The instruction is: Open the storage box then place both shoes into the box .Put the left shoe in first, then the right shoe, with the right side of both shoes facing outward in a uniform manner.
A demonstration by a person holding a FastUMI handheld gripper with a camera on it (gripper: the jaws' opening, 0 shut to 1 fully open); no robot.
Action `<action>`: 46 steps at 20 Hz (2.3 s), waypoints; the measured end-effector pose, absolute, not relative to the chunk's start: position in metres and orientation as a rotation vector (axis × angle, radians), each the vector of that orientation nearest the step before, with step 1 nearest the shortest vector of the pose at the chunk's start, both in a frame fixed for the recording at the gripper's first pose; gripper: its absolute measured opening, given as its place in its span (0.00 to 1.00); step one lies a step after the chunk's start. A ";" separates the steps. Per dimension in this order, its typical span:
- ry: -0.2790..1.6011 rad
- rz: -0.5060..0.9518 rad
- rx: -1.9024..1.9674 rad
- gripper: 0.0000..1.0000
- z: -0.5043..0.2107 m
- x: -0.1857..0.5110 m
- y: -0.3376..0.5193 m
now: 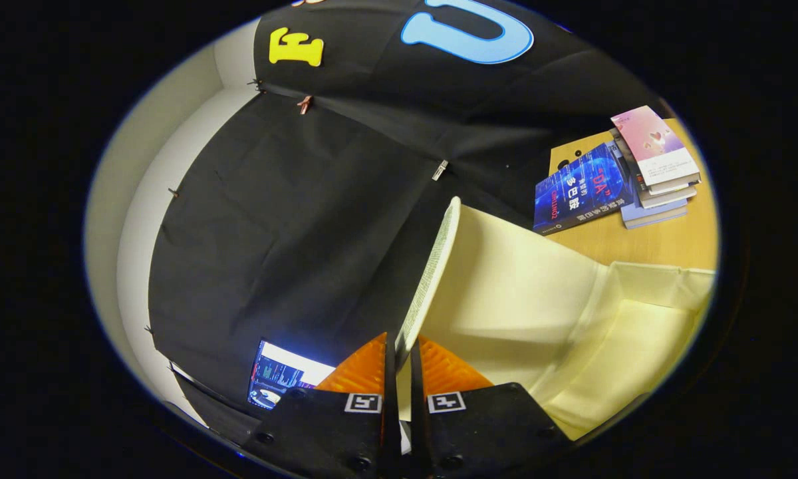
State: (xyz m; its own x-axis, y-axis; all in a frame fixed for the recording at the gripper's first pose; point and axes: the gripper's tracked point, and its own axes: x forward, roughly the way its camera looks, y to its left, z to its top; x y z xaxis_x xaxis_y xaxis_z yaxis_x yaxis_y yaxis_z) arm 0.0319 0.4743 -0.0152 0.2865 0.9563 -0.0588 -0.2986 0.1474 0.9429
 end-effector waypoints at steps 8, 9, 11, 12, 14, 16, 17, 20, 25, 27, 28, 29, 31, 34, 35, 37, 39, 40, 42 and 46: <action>0.802 1.074 0.951 0.64 -0.016 0.028 0.476; 0.781 1.058 0.933 0.77 -0.017 0.029 0.470; 0.722 1.014 0.880 0.91 -0.019 0.031 0.449; 0.690 0.984 0.848 0.91 -0.021 0.034 0.436; 0.621 0.912 0.762 0.91 -0.025 0.031 0.402; 0.557 0.829 0.663 0.93 -0.034 0.030 0.363; 0.533 0.788 0.612 0.95 -0.043 0.026 0.344; 0.501 0.647 0.457 0.97 -0.068 0.009 0.279; 0.597 0.377 0.298 0.97 -0.134 -0.043 0.164; 0.647 0.300 0.254 0.97 -0.165 -0.059 0.136; 0.682 0.264 0.230 0.97 -0.184 -0.068 0.123; 0.712 0.230 0.207 0.97 -0.203 -0.078 0.105; 0.783 0.180 0.172 0.97 -0.241 -0.095 0.087; 0.869 0.129 0.119 0.95 -0.298 -0.111 0.074; 0.895 0.120 0.103 0.93 -0.315 -0.118 0.071; 0.935 0.094 0.098 0.85 -0.348 -0.123 0.068; 0.959 0.081 0.134 0.77 -0.373 -0.121 0.074; 0.961 0.070 0.148 0.75 -0.382 -0.119 0.074; 0.956 0.045 0.160 0.73 -0.398 -0.107 0.072; 0.916 -0.023 0.215 0.60 -0.416 -0.085 0.068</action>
